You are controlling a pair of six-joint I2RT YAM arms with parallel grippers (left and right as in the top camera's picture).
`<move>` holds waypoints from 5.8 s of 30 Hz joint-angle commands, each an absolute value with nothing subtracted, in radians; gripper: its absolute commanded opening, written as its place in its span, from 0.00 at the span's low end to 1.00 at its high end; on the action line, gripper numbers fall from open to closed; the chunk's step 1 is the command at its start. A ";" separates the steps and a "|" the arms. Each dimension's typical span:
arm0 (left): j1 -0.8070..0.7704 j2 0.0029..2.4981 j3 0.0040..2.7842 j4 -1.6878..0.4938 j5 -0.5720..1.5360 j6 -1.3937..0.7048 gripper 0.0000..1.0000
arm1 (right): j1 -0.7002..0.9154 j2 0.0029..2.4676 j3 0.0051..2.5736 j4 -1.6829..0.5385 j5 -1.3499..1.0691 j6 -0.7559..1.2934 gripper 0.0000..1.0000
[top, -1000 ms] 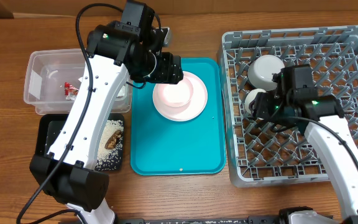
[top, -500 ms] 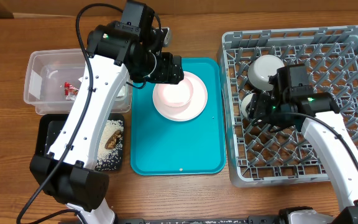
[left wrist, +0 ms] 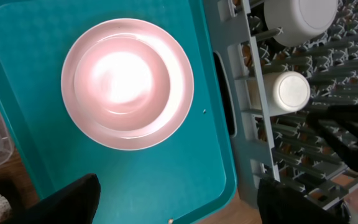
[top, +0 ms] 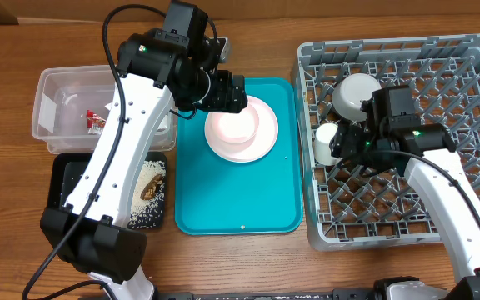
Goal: Sort waste into correct bins and load items into the dishwasher
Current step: 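Lower the cup into the dish rack with the right gripper, then open the right gripper and lift it away from the cup, then move the right gripper over the teal tray to the pink plate rim, then grasp the pink plate rim and lift it toward the dish rack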
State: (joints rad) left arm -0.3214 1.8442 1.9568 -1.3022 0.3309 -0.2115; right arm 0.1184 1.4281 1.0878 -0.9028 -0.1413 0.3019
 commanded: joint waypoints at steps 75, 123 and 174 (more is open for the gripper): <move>-0.330 1.859 1.952 -1.311 0.281 -0.241 0.75 | 0.116 1.525 1.182 -0.923 -0.083 0.262 0.09; 0.007 1.838 1.954 -1.350 0.051 -0.352 1.00 | 0.606 1.921 1.370 -0.436 0.205 0.346 0.55; 0.007 1.838 1.954 -1.350 0.051 -0.352 1.00 | 0.402 1.473 1.441 -0.954 0.495 0.123 0.04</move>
State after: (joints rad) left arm 0.0067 1.8442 1.9564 -1.3476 0.0620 -0.3416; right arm 0.4335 1.5410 1.4223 -0.9226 0.4107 0.1555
